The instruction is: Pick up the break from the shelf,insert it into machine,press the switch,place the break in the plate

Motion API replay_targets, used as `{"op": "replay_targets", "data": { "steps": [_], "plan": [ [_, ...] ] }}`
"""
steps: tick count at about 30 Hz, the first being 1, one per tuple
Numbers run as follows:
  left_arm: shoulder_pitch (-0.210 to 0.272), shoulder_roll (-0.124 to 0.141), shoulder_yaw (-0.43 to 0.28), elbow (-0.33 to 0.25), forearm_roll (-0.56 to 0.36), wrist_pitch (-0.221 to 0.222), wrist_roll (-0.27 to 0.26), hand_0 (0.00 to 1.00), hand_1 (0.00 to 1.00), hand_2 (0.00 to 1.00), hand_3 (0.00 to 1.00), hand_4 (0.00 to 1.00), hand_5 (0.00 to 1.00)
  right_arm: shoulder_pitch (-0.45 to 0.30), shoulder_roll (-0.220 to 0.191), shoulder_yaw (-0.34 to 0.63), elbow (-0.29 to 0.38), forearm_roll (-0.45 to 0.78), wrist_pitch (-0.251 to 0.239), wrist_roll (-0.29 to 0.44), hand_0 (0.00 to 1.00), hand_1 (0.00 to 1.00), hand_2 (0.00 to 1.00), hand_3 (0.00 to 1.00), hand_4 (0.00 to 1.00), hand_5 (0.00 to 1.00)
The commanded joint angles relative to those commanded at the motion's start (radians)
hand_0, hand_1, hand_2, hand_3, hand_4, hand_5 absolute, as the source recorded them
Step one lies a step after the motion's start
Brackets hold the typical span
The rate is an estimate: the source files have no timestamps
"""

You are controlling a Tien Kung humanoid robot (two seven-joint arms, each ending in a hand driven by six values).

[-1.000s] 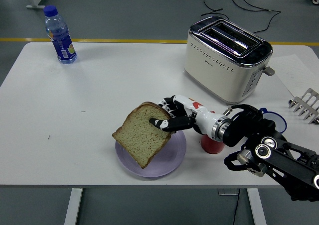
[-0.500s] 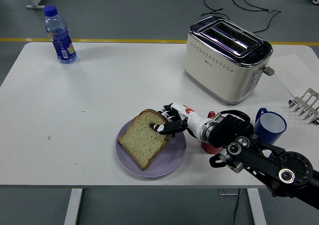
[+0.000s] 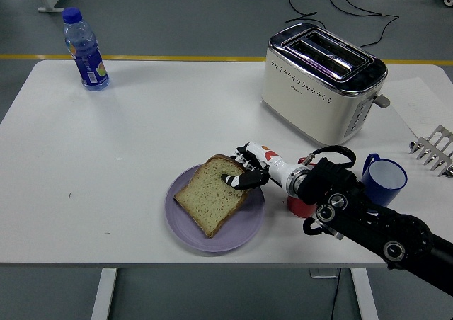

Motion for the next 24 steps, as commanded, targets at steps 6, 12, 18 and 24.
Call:
{"op": "replay_targets", "data": {
  "steps": [6,12,18,24],
  "plan": [
    [0.004,0.000,-0.004,0.000,0.008,0.000,0.002,0.684,0.615,0.674,0.701,0.450,0.998,0.000,0.000,0.013,-0.002,-0.103,0.068,0.028,0.564,0.615,0.623,0.679,0.694,0.213],
    [0.004,0.000,-0.005,0.000,0.011,0.000,0.001,0.685,0.615,0.675,0.703,0.450,0.998,-0.001,0.001,0.026,-0.008,-0.156,0.101,0.053,0.697,0.701,0.715,0.771,0.737,0.307],
    [0.004,0.000,-0.004,0.000,0.009,0.000,0.000,0.685,0.616,0.676,0.703,0.452,0.998,-0.001,-0.001,0.036,-0.003,-0.195,0.122,0.070,0.746,0.739,0.769,0.798,0.740,0.323],
    [0.003,0.001,0.005,0.000,-0.003,-0.001,-0.002,0.685,0.615,0.675,0.703,0.453,0.998,0.001,-0.003,0.042,0.014,-0.268,0.107,0.093,0.785,0.768,0.813,0.818,0.740,0.332]
  ]
}}
